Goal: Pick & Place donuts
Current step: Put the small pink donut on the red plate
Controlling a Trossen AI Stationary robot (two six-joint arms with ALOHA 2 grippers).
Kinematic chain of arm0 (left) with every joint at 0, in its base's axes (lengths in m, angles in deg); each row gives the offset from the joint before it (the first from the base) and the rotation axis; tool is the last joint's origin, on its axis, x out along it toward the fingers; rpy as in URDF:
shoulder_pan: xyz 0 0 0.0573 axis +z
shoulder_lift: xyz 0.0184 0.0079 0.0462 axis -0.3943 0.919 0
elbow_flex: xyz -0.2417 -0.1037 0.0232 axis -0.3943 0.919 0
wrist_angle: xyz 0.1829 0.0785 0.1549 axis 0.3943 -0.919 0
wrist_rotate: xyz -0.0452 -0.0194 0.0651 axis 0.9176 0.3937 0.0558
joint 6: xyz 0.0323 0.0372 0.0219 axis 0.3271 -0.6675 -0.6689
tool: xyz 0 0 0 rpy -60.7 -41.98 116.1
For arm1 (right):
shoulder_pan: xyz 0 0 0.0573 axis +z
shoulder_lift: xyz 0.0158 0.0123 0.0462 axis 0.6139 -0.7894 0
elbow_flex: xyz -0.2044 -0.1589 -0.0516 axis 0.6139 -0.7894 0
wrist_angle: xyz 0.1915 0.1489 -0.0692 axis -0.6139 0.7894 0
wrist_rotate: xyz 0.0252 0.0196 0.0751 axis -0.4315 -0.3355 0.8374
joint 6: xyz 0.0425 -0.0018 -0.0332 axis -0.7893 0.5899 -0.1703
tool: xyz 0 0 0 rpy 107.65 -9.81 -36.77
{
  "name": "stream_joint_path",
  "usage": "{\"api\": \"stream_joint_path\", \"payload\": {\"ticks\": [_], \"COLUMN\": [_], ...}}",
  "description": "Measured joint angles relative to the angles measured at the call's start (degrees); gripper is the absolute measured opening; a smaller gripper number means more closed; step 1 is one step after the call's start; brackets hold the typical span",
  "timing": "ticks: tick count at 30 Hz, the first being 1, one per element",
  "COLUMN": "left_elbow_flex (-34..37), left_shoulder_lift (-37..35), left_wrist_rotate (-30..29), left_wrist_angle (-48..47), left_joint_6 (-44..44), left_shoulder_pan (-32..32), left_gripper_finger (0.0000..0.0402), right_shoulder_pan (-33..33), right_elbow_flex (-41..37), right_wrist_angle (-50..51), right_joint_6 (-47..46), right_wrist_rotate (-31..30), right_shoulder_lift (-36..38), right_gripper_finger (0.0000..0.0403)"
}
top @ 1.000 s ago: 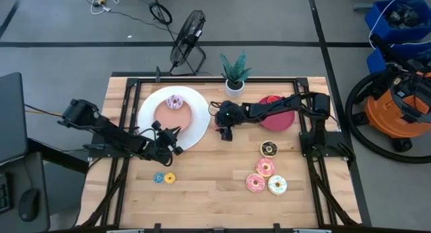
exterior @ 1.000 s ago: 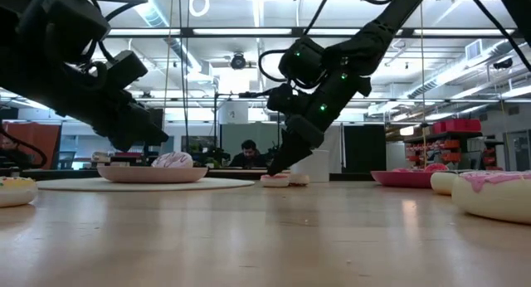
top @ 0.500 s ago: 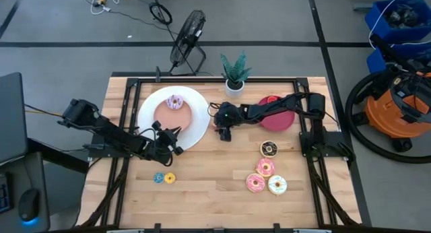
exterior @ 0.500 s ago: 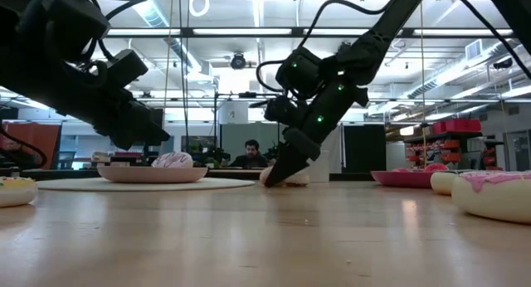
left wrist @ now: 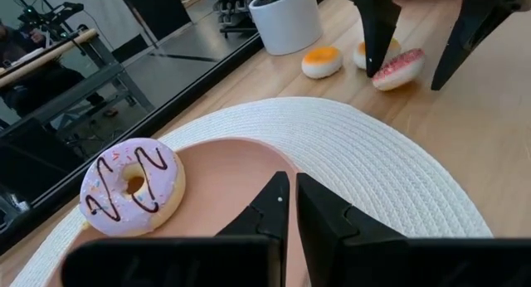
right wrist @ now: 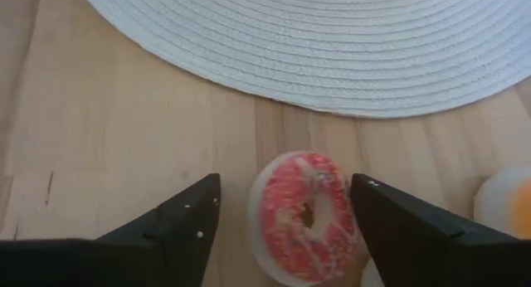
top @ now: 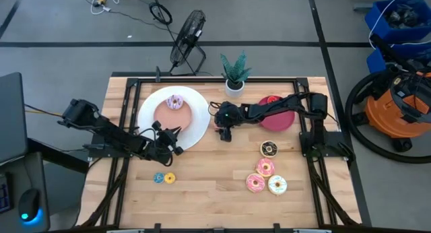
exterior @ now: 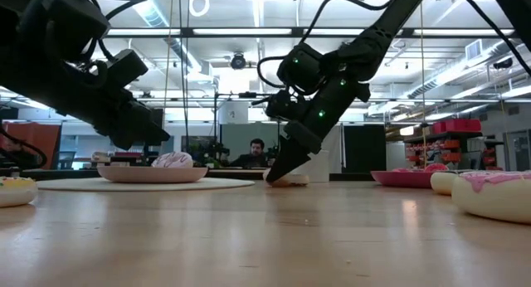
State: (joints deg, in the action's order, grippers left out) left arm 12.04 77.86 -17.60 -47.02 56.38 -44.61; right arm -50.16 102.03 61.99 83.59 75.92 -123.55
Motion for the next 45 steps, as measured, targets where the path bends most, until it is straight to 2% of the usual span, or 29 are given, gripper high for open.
{"api": "stream_joint_path", "payload": {"ticks": [6,14,21,30,35,45], "left_elbow_flex": [0.00,0.00,0.00,0.00,0.00,0.00], "left_shoulder_lift": [0.00,0.00,0.00,0.00,0.00,0.00], "left_wrist_rotate": [0.00,0.00,0.00,0.02,0.01,0.02], "left_wrist_angle": [0.00,0.00,0.00,0.00,0.00,0.35], "left_joint_6": [0.02,0.10,0.07,0.07,0.08,0.14], "left_shoulder_pan": [0.00,0.00,0.00,0.00,0.00,0.00], "left_gripper_finger": [0.0030,0.0030,0.0030,0.0030,0.0030,0.0030], "right_shoulder_pan": [0.01,2.11,2.65,1.38,1.42,1.62], "right_elbow_flex": [-0.02,-0.02,-0.07,-0.07,-0.07,-0.07], "right_wrist_angle": [0.16,-1.16,-1.06,3.99,3.89,4.00], "right_joint_6": [-0.13,3.67,3.71,2.14,1.98,2.00], "right_wrist_rotate": [-0.35,1.00,-4.82,-4.48,-2.05,-2.08], "right_shoulder_lift": [-0.19,-0.13,1.53,1.62,1.60,1.59], "right_gripper_finger": [0.0325,0.0327,0.0327,0.0327,0.0304,0.0235]}}
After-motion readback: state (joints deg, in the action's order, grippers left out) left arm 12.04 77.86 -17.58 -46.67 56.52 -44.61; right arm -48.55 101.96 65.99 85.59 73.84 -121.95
